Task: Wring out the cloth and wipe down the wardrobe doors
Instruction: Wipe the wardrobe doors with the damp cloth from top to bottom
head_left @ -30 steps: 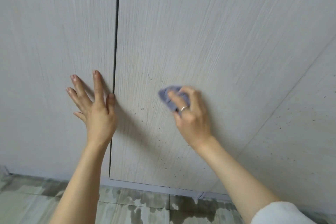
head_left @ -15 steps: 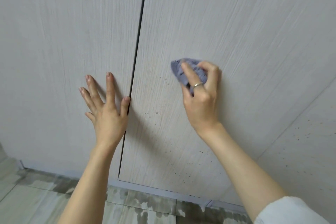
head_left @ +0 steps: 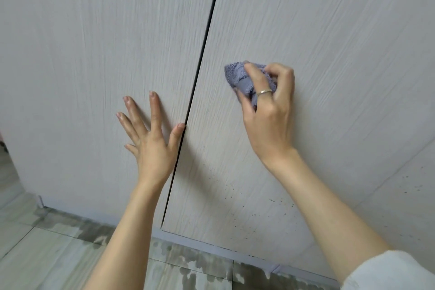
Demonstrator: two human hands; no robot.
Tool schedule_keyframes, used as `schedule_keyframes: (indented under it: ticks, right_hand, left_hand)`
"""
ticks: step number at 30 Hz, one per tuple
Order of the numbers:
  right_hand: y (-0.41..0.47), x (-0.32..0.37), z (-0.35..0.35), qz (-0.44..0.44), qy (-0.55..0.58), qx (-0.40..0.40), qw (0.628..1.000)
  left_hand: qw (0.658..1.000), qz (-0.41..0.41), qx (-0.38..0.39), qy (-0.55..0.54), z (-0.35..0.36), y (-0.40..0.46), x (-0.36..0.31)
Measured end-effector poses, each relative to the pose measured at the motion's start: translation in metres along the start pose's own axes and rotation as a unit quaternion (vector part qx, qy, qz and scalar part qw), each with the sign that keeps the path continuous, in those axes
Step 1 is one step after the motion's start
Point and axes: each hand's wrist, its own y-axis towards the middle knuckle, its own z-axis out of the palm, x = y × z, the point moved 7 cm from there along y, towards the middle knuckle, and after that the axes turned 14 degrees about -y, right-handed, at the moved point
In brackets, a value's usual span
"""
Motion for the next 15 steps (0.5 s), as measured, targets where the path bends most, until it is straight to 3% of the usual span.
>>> schedule_keyframes:
  ticks: [3, 5, 7, 9, 11, 15]
  right_hand:
    - [-0.025, 0.013, 0.012, 0.000, -0.016, 0.019, 1.000]
    - [-0.069, 0.035, 0.028, -0.103, -0.049, 0.085, 0.990]
    - [-0.121, 0.058, 0.041, -0.247, -0.066, 0.163, 0.953]
    - [-0.147, 0.068, 0.041, -0.313, -0.071, 0.216, 0.922]
    - [-0.132, 0.067, 0.036, -0.286, -0.051, 0.221, 0.931]
    - [-0.064, 0.048, 0.026, -0.126, -0.019, 0.119, 0.985]
  left_hand:
    - [1.000, -0.002, 0.006, 0.004, 0.001, 0.002, 0.001]
    - [1.000, -0.001, 0.011, 0.007, 0.001, 0.002, 0.000]
    - [1.000, 0.002, 0.018, 0.008, -0.001, 0.002, 0.000]
    - [1.000, 0.003, 0.024, 0.007, -0.001, 0.002, 0.000]
    - [1.000, 0.005, 0.026, 0.005, -0.002, 0.002, 0.000]
    - [1.000, 0.010, 0.019, -0.010, -0.003, 0.002, -0.002]
